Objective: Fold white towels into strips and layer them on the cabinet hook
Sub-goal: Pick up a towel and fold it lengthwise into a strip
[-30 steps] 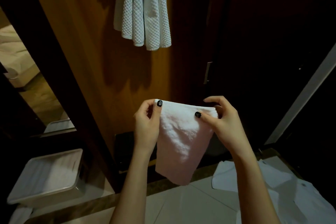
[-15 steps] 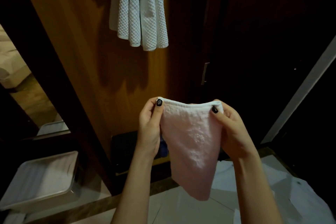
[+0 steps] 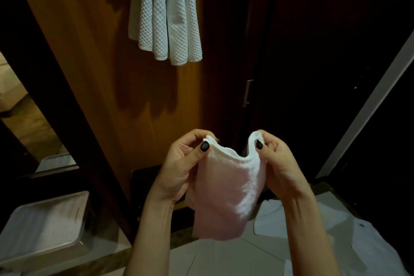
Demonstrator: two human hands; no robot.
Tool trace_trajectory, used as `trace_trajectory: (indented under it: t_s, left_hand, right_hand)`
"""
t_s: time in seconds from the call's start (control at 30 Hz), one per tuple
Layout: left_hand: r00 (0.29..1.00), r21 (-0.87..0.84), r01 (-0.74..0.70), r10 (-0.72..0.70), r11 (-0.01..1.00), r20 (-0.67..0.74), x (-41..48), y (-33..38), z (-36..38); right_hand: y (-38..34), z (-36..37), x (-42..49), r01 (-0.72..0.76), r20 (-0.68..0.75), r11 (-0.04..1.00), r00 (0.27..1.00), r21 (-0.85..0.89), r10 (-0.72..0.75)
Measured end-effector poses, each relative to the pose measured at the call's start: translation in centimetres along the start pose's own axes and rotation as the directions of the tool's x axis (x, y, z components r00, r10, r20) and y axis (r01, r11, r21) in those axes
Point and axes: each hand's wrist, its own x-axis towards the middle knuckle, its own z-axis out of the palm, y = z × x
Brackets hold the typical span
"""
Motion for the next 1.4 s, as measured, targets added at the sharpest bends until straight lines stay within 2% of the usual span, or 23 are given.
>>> trace_trajectory:
  t_s: [0.17,0.27,0.6,0.83,0.9,1.0,1.07,1.13,1.23,1.33,1.4]
  left_hand:
    - [0.998,0.11,-0.007,0.0,0.994,0.063,0.1,0.3,1.1]
    - [0.996,0.094,-0.056,0.049,0.994,0.074,0.4,0.4,1.2]
    - [0.993,-0.017,-0.055,0.056,0.998,0.108,1.1,-0.8,1.8]
    - [0.997,-0.013,-0.064,0.065,0.998,0.037,1.6,-1.8,2.2]
    - [0.996,-0.005,-0.092,0.092,0.996,-0.004,1.7,-2.2,2.4]
    - [0.983,0.061,-0.134,0.14,0.989,-0.115,1.8,-2.9,2.6]
    - [0.96,0.14,-0.158,0.186,0.977,-0.211,2.1,-3.2,2.7]
    - [0.928,0.195,-0.205,0.254,0.959,-0.273,2.3,-3.3,2.8]
    - [0.901,0.285,-0.264,0.341,0.921,-0.267,2.4,-3.2,3.2]
    - [0.903,0.39,-0.265,0.369,0.882,-0.221,2.1,-3.2,3.6]
    - [0.909,0.432,-0.259,0.37,0.864,-0.195,1.9,-3.1,3.8]
  right_hand:
    - [0.2,1.7,0.5,-0.021,0.128,0.999,0.992,0.05,0.015]
    - [0.2,2.1,0.6,-0.045,0.151,0.998,0.988,0.048,0.037]
    - [0.4,1.5,0.7,-0.107,0.057,0.994,0.993,-0.004,0.107]
    - [0.5,1.1,0.4,-0.193,-0.065,0.98,0.98,-0.048,0.19]
    - [0.5,0.9,0.3,-0.166,-0.125,0.98,0.98,-0.111,0.152]
    - [-0.1,0.3,-0.4,-0.009,-0.21,0.983,0.977,-0.184,-0.031]
    - [-1.1,-0.1,-1.2,0.118,-0.193,0.953,0.965,-0.279,-0.176]
    - [-2.0,-0.1,-2.1,0.195,-0.095,0.9,0.964,-0.39,-0.249]
    - [-2.3,0.2,-2.7,0.158,-0.04,0.793,0.974,-0.588,-0.224]
    - [-2.3,0.9,-2.7,0.115,-0.108,0.649,0.95,-0.752,-0.293]
    - [-2.4,1.1,-2.8,0.105,-0.139,0.616,0.932,-0.781,-0.335]
